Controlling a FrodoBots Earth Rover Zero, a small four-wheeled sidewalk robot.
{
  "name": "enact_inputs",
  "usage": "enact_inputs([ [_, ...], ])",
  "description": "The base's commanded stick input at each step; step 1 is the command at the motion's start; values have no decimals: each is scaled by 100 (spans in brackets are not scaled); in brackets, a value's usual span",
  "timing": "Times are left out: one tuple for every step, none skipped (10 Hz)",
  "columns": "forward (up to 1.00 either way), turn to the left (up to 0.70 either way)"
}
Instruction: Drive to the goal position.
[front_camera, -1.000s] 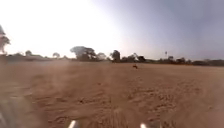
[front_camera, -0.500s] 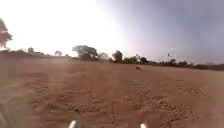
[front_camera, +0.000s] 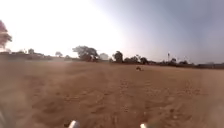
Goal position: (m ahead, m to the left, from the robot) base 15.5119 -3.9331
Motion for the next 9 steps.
enact_inputs([
  [70, 0],
  [70, 0],
  [70, 0],
  [70, 0],
  [70, 0],
  [70, 0],
  [70, 0],
  [70, 0],
  [70, 0],
])
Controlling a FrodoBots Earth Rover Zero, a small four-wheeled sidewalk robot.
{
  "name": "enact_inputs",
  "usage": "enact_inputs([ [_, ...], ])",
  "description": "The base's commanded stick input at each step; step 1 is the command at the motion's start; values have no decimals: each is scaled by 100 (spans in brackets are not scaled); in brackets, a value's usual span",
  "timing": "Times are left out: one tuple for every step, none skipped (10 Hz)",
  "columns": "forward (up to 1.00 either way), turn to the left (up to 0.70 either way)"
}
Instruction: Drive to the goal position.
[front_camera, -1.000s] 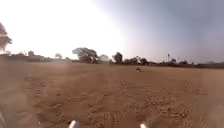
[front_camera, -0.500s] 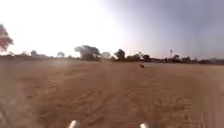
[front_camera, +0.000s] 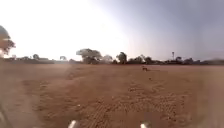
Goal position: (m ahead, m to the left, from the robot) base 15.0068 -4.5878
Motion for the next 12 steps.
enact_inputs([
  [70, 0],
  [70, 0],
  [70, 0],
  [70, 0],
  [70, 0],
  [70, 0],
  [70, 0],
  [70, 0],
  [70, 0],
  [70, 0],
  [70, 0],
  [70, 0],
])
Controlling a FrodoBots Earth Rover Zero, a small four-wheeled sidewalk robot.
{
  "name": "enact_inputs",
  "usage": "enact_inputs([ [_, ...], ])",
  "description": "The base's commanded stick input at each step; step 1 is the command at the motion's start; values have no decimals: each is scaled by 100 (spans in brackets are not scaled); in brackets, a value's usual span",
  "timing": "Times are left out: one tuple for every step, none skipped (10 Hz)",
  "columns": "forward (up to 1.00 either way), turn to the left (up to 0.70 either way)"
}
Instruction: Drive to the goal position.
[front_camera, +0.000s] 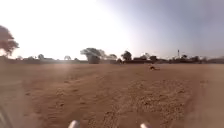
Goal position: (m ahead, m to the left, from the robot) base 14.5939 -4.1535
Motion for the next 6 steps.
enact_inputs([
  [70, 0],
  [70, 0],
  [70, 0],
  [70, 0],
  [70, 0],
  [70, 0],
])
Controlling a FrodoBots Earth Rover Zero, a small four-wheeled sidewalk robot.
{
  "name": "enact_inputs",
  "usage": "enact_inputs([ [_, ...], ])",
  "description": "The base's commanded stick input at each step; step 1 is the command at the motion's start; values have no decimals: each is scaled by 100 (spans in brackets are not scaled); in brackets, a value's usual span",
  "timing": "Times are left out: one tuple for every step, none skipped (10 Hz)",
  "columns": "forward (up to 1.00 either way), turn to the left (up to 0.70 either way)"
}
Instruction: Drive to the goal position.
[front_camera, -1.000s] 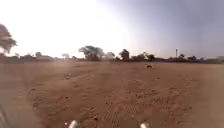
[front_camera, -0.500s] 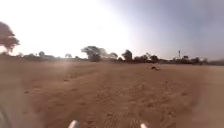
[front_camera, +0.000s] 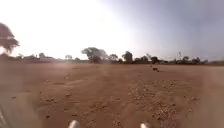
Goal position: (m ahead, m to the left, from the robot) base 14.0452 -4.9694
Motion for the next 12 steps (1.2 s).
enact_inputs([
  [70, 0],
  [70, 0],
  [70, 0],
  [70, 0],
  [70, 0],
  [70, 0],
  [70, 0],
  [70, 0],
  [70, -6],
  [70, -24],
  [70, -30],
  [70, -31],
])
